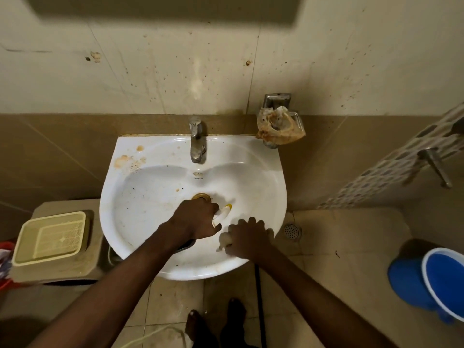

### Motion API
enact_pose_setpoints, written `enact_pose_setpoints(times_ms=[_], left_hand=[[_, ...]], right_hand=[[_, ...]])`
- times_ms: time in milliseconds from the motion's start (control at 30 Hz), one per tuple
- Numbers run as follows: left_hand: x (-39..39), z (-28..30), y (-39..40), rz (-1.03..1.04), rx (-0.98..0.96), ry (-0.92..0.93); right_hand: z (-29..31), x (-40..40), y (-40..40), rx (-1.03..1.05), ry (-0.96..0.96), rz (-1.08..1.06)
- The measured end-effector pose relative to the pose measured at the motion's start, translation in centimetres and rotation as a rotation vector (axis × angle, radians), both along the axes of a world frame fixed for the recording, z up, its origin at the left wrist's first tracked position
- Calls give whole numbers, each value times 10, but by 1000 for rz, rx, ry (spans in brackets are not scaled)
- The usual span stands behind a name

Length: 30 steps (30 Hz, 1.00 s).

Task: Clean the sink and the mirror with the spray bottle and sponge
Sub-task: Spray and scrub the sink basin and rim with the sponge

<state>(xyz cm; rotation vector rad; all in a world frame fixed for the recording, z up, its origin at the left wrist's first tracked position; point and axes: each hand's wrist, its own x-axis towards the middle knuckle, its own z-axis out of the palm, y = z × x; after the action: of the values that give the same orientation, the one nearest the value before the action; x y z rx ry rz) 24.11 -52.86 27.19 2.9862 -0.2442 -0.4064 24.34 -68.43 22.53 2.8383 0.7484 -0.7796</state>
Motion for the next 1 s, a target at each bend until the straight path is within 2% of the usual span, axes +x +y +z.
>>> enact_pose_setpoints(times_ms=[67,133,200,300,367,467,533,600,733,800,833,867,933,1000], left_hand=[[-1,3,3,-5,33,-5],[-4,3,6,2,57,0],[-9,0,8,24,66,7],[-17,-8,16,123,22,-17],[-19,-9,24,122,53,-10],[-28,-8,34,84,73,-10],[-36,-7,41,85,59,-55],[-40,-6,45,86,43,-65],[-38,-7,47,8,60,-12],[-34,-5,40,-54,85,25],[-33,-3,35,-87,78,31],[-33,-3,29,-117,62,30],[-30,1,17,-172,38,29],[-28,5,8,-211,26,19]], right_hand=[[-1,22,-8,-51,-53,1],[-10,63,-15,-87,-315,-48],[-23,90,-16,-186,-445,-83],[-47,87,-1,-4,-231,-11],[-56,70,13,41,-195,91],[-79,80,37,83,-336,-78],[-84,90,51,106,-375,-105],[-92,93,60,115,-333,-6],[-70,68,49,150,85,310],[-45,52,18,145,215,438],[-34,46,0,121,172,422],[-25,43,-17,83,45,348],[-17,51,-38,-10,-319,156],[-9,56,-45,-76,-466,-29]])
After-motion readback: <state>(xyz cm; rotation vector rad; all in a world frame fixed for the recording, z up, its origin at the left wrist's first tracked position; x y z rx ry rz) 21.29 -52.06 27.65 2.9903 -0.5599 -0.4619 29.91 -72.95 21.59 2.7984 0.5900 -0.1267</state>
